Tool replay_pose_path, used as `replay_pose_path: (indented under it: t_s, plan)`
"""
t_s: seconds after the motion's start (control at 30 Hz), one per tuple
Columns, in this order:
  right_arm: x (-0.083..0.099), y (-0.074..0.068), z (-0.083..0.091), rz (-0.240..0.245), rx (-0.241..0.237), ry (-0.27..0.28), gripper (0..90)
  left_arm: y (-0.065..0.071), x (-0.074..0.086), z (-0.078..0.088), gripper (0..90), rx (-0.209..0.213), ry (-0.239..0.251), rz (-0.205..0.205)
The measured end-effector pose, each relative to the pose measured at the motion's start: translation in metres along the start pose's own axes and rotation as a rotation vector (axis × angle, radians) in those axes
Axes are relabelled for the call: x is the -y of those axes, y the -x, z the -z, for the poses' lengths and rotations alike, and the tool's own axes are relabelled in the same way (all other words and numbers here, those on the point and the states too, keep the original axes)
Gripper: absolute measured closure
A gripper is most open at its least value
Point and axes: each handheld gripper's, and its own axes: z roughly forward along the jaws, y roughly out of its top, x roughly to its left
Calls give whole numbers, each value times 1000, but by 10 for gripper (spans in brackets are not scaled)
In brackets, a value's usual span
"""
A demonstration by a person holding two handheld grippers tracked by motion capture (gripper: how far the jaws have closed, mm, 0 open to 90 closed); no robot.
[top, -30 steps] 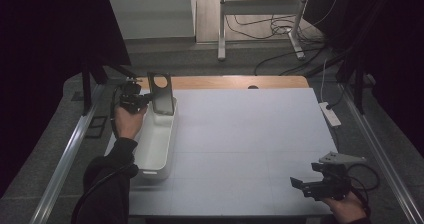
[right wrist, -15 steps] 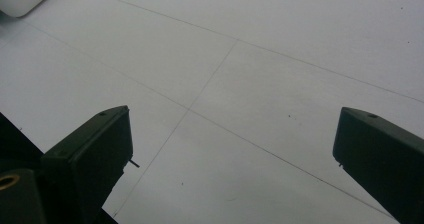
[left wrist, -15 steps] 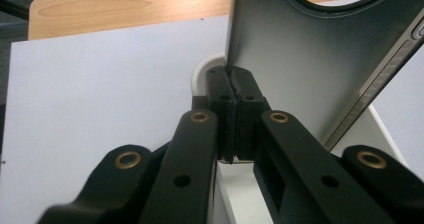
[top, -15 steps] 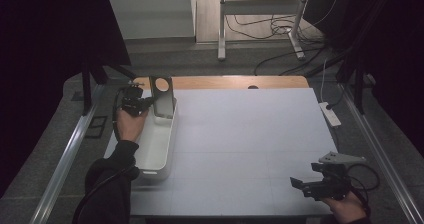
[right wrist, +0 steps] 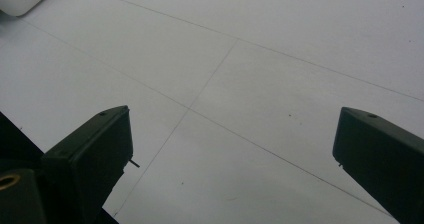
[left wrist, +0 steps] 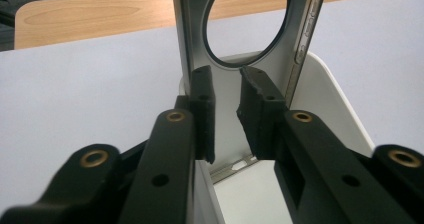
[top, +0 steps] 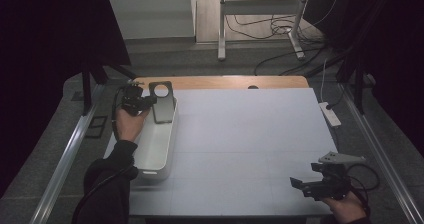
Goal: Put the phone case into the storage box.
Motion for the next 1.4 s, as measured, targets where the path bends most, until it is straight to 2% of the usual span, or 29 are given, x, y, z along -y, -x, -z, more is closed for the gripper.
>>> replay_pose_path:
  t_s: [0.3,0.43,1.03,1.4]
  plan:
    - [0,0,0,0,0,3,31,1,1,1,645,17,-2,-10]
    - [0,0,0,1,0,3,31,0,1,3,604,38,3,-7]
    - [0,0,0,3,-1,2,31,2,2,5,430,54,1,-35]
    - [0,0,0,3,-1,-1,31,4,3,8,309,81,40,-35]
